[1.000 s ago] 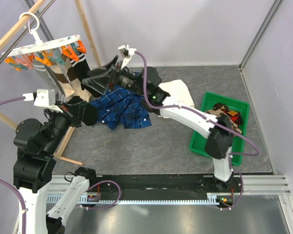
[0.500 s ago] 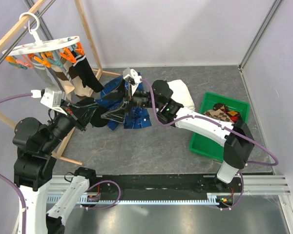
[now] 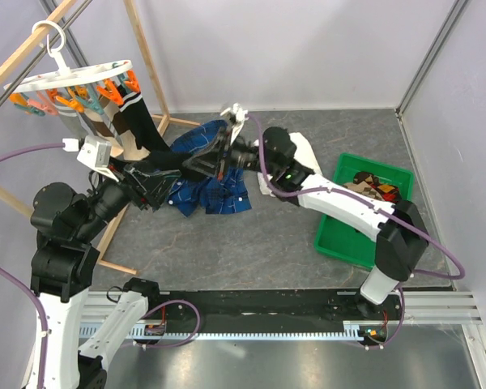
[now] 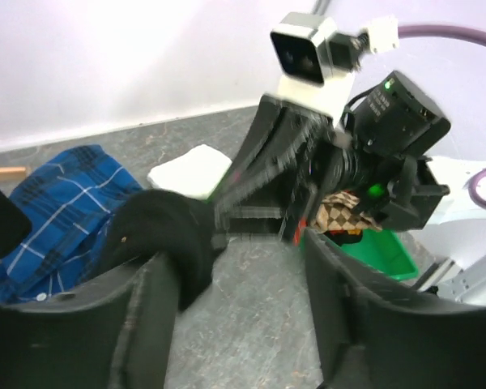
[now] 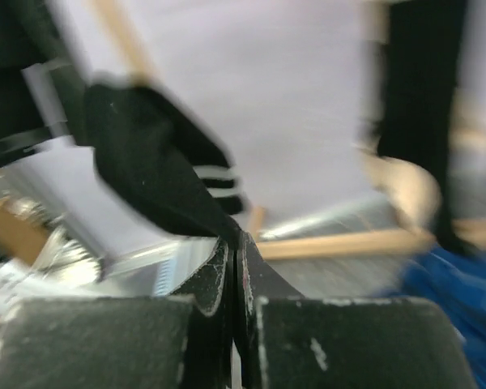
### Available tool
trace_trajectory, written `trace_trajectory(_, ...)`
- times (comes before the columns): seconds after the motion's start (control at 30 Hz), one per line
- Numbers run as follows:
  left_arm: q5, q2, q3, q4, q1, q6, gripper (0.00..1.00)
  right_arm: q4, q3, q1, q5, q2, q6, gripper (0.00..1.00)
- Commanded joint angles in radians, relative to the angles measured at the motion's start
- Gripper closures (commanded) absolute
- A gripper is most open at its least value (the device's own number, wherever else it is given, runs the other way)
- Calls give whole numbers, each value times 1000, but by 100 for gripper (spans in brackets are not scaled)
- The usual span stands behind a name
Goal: Remove the socks clipped to the hanger
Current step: Remove the sock from the hanger, then place the sock in the bin.
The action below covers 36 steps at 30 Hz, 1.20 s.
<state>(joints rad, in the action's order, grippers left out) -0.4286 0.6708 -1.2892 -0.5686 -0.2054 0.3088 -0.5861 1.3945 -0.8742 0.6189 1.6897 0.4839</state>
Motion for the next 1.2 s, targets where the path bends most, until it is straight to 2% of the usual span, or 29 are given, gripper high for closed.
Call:
trace_trajectory(0.0, 70, 7, -2, 53, -3, -33, 21, 326, 25, 102, -323, -172, -20, 100)
trace_trajectory(0.1, 94, 15, 8, 39, -3, -72, 18, 470, -17, 147, -538, -289, -117, 100)
trace_trajectory(0.13, 97, 13, 14, 38, -3, -77, 17, 509, -18, 164, -556, -310, -128, 100)
trace_trajectory(0.2, 103, 7, 34, 38, -3, -83, 16, 669, 21, 220, -611, -358, -148, 100)
trace_trajectory(0.4, 145, -10, 67, 46, -3, -103, 14, 1039, 150, 303, -999, -420, -235, 100)
trace_trajectory(0.5, 145, -13, 77, 47, -3, -111, 14, 1135, 173, 383, -1097, -438, -257, 100)
trace_trajectory(0.67, 154, -10, 82, 49, -3, -119, 14, 1207, 121, 523, -1170, -455, -271, 100)
trace_trajectory(0.93, 151, -8, 87, 49, -3, -109, 14, 1230, -21, 731, -1151, -464, -231, 100)
trace_trajectory(1.03, 143, -2, 85, 53, -3, -106, 14, 1214, -174, 761, -1148, -464, -173, 100)
trace_trajectory(1.17, 148, 7, 88, 56, -3, -108, 14, 1081, -390, 776, -1119, -492, -73, 100)
